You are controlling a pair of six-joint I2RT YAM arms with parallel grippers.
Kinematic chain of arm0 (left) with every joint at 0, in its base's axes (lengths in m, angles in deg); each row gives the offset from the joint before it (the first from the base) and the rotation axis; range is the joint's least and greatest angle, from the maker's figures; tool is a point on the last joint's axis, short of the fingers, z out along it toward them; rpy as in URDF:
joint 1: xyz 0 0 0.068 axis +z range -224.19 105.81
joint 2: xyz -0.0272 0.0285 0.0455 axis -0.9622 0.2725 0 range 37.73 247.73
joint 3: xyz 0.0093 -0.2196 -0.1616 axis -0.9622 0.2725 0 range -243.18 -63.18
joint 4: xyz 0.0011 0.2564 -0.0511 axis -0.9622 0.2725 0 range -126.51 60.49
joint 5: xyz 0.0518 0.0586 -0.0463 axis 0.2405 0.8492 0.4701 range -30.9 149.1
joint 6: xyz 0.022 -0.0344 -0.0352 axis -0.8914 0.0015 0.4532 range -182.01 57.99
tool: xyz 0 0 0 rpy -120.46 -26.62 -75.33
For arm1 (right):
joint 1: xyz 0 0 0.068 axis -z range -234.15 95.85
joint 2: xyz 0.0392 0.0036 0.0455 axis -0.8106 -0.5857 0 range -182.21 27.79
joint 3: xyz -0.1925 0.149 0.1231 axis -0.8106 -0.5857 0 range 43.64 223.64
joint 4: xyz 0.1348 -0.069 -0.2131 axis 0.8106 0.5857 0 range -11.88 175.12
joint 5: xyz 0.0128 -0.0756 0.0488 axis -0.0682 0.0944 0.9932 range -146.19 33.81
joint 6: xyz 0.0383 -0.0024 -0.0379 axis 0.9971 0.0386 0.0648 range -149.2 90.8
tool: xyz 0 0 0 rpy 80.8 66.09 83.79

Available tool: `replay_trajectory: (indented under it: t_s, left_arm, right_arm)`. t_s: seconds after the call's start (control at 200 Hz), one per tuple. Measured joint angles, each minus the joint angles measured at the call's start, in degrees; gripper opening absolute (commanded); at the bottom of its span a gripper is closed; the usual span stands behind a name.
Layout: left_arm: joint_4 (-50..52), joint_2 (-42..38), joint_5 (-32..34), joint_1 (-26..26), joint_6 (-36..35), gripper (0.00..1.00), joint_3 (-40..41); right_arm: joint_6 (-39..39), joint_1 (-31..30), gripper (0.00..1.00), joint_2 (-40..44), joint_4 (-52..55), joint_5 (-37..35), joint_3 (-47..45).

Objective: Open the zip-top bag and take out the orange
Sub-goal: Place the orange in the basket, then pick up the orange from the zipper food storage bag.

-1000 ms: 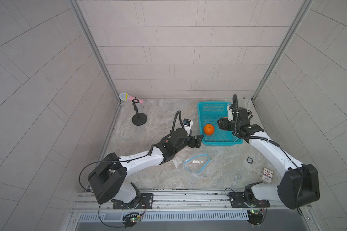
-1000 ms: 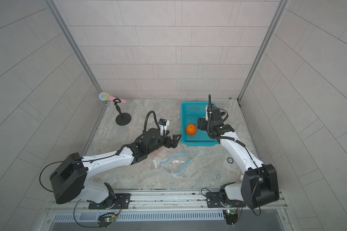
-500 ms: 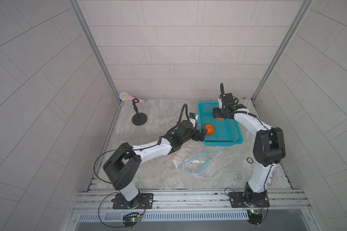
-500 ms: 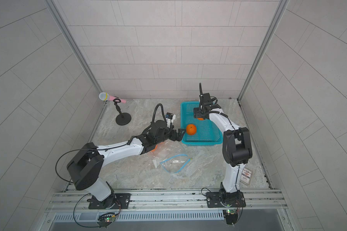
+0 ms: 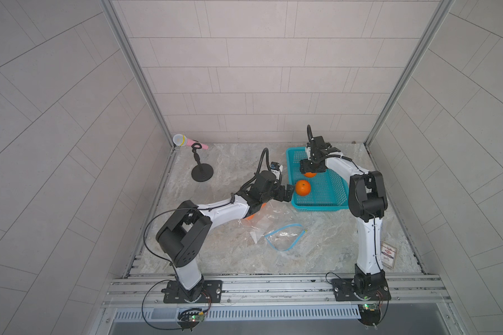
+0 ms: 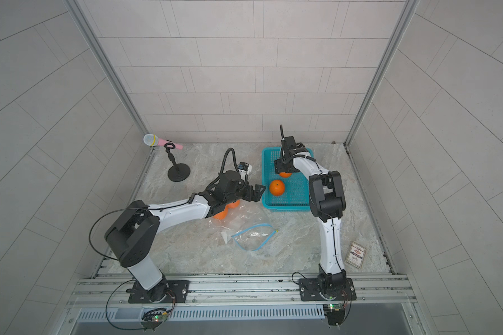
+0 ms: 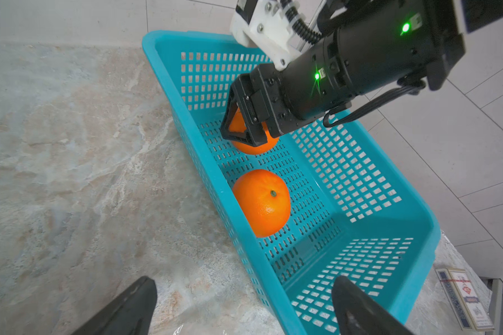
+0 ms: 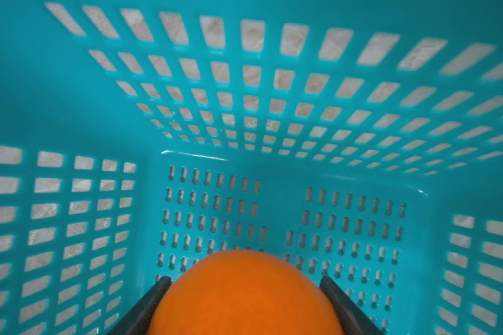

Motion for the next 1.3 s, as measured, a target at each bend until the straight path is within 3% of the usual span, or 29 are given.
replay_trajectory:
  t_s: [0.34,0.785,1.021,1.131,1.296]
  left_arm:
    - [0.6,-0.3,1.3,0.0,-0.3,1.0,1.2]
    - [1.7,-9.1,3.7,0.0,-0.2,1.0,7.0]
    - [1.9,-21.1,5.2,1.1,0.9,0.97,18.1]
    - [3.0,-27.8,5.9,2.4,2.0,0.81,22.8]
    - [2.4,-34.7,1.9,11.0,4.4,0.8,30.2]
  right_arm:
    - [0.2,-1.1,0.86,-2.0,0.6,3.0,1.7]
    - [1.4,-1.9,1.0,1.4,0.2,2.5,-0.7]
    - [2.0,-5.5,1.0,18.4,-3.1,-0.2,-10.4]
    - [4.5,-9.5,1.0,32.8,-11.1,-1.2,-23.2]
    - [13.0,-12.4,1.0,50.7,-23.1,5.0,-43.8]
